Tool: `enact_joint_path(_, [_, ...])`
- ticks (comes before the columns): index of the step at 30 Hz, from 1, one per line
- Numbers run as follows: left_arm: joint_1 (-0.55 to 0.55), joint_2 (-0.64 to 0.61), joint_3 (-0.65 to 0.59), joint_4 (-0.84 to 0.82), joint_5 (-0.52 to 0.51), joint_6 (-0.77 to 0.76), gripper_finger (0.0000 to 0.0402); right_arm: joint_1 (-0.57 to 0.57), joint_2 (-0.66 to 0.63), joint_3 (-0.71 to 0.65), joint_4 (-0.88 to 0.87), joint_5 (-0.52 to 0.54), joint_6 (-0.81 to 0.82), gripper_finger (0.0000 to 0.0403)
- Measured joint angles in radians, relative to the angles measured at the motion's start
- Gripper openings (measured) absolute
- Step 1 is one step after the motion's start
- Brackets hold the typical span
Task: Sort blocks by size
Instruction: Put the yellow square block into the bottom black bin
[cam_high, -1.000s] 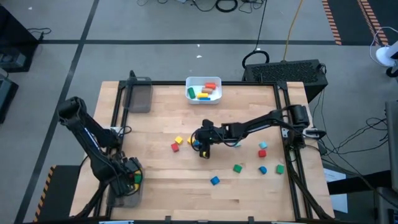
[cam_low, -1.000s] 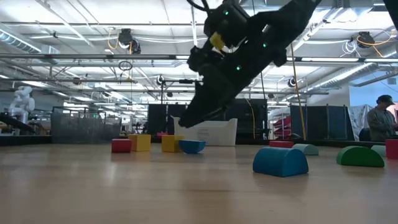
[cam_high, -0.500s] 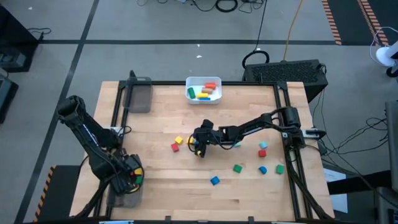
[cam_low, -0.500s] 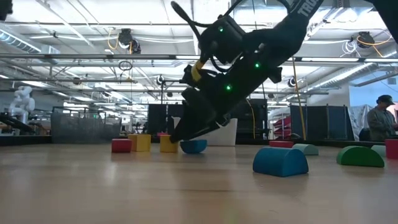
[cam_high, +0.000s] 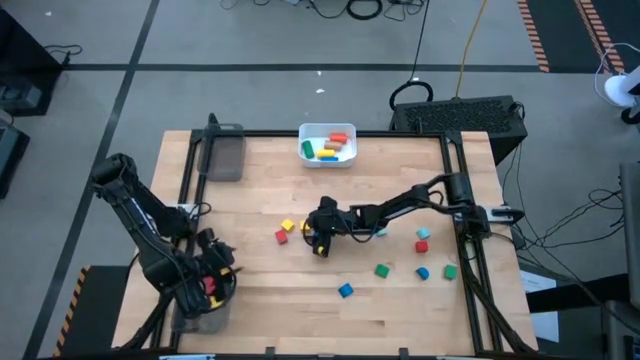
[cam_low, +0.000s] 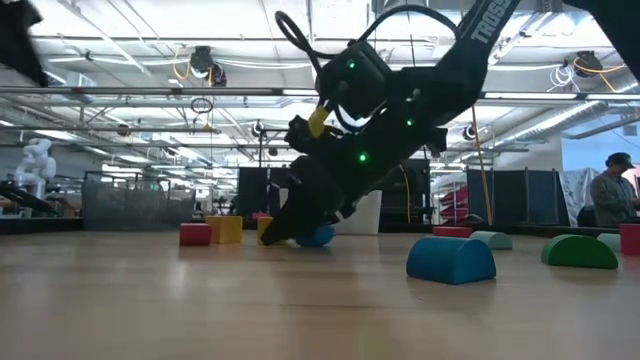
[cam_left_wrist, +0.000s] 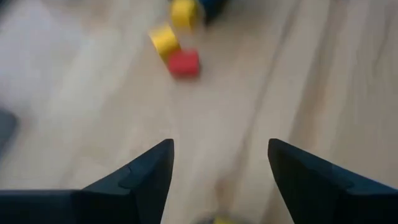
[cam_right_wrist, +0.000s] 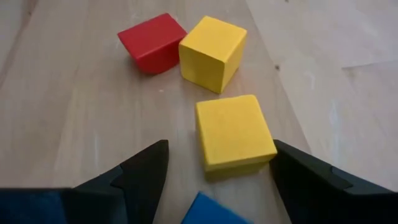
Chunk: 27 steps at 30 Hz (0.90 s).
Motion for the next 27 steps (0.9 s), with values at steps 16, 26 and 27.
enact_joint_path(16, [0.133, 0.0, -0.001, 0.074, -0.329, 0.25, 0.0262, 0.0, -0.001, 0.0, 0.0, -0.02, -0.014, 0.0225])
enact_joint_path(26, [0.235, 0.0, -0.001, 0.185, -0.322, 0.457, 0.0262, 0.0, -0.001, 0.0, 0.0, -0.023, -0.014, 0.0185])
enact_joint_path(27, [0.245, 0.0, -0.002, 0.193, -0.318, 0.47, 0.0262, 0.0, -0.002, 0.0, 0.0, -0.022, -0.014, 0.0182])
